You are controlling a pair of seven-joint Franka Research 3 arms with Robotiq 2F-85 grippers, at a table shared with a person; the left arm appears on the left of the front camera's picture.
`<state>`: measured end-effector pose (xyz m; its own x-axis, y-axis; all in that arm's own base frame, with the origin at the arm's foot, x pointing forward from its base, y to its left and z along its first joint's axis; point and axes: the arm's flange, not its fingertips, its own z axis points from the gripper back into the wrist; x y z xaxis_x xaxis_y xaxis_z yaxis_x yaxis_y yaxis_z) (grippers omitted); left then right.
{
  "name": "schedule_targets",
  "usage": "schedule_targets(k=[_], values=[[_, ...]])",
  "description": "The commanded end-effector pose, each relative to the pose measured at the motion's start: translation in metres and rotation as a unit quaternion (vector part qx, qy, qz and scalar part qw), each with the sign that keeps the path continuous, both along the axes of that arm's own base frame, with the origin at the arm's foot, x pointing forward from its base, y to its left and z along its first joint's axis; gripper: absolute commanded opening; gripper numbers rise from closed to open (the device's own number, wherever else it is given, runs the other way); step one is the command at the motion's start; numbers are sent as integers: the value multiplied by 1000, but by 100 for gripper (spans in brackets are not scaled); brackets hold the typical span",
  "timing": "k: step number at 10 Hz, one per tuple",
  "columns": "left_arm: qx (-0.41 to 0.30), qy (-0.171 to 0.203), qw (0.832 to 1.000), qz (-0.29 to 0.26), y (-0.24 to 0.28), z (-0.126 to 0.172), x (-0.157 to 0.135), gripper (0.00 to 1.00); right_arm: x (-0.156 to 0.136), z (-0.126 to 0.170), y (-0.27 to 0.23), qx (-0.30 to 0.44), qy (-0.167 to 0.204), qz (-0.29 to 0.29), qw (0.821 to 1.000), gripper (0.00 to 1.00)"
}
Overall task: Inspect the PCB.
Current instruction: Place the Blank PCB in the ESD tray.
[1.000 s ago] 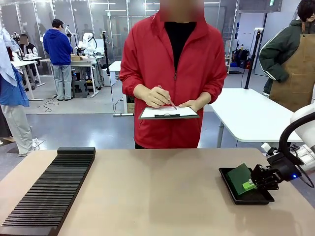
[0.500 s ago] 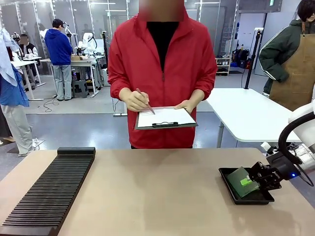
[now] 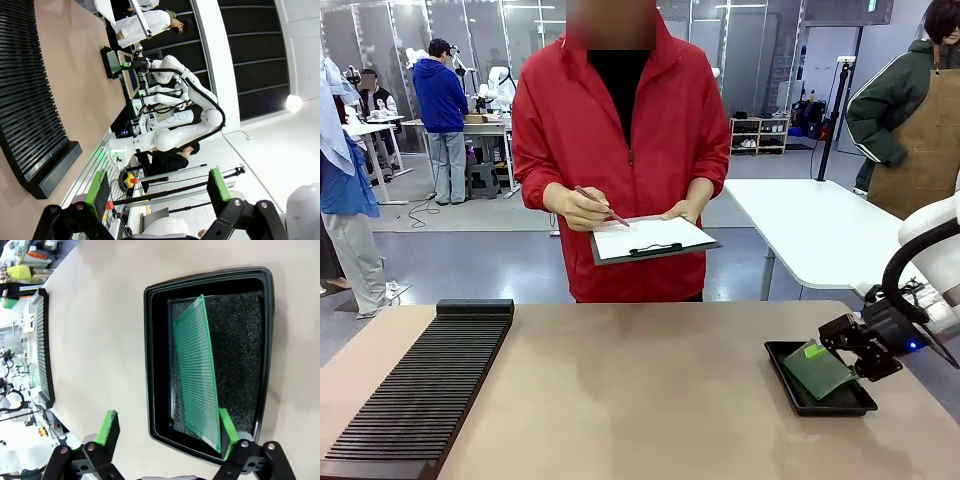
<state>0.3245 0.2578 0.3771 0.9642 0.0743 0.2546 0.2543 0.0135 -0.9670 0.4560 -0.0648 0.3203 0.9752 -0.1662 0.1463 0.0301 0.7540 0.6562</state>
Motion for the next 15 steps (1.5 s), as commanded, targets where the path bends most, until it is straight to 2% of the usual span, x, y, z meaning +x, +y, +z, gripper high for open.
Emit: schedule_targets(k=[1,6,7,15], values=[[0,0,1000,1,1,0,-1,100,-8,12,12,-42,13,-25,999,100],[0,0,1000,1,1,0,-1,100,-13,34,14,-102,22,-69,992,100],[0,0,1000,1,1,0,-1,100,-9,26,9,-75,1,-48,996,100],[0,0,1000,1,1,0,-1,100,-9,26,9,-75,1,-48,996,100]])
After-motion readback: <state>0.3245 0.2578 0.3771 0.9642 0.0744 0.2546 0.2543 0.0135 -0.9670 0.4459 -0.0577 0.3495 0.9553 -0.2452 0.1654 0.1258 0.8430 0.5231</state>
